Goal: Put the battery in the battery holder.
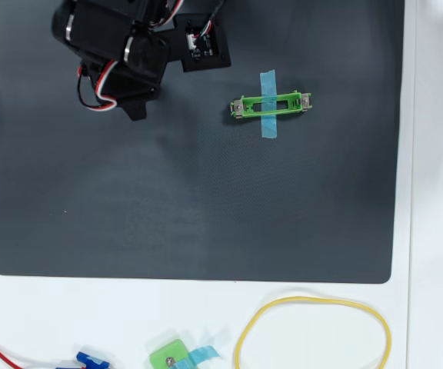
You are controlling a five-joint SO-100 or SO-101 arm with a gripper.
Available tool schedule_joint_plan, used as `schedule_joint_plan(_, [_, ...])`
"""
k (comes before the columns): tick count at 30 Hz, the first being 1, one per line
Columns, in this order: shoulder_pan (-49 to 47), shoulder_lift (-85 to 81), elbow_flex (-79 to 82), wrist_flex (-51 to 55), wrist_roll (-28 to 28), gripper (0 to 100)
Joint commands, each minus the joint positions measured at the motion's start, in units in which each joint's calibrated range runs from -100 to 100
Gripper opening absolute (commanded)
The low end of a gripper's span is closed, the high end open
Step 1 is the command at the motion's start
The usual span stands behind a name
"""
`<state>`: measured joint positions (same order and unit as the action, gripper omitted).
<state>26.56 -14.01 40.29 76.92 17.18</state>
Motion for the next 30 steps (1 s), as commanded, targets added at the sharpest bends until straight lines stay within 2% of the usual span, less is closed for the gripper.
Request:
schedule_joint_plan(1, [1.3, -1.6, 0.9, 0.6, 0.2, 26])
schedule_joint_plan(10, [5.6, -1.4, 2.8, -0.1, 0.0, 26])
schedule_joint_plan(14, [5.6, 2.5, 1.9, -3.4, -0.6, 26])
schedule_joint_plan(30, [7.1, 5.6, -0.6, -3.5, -1.0, 26])
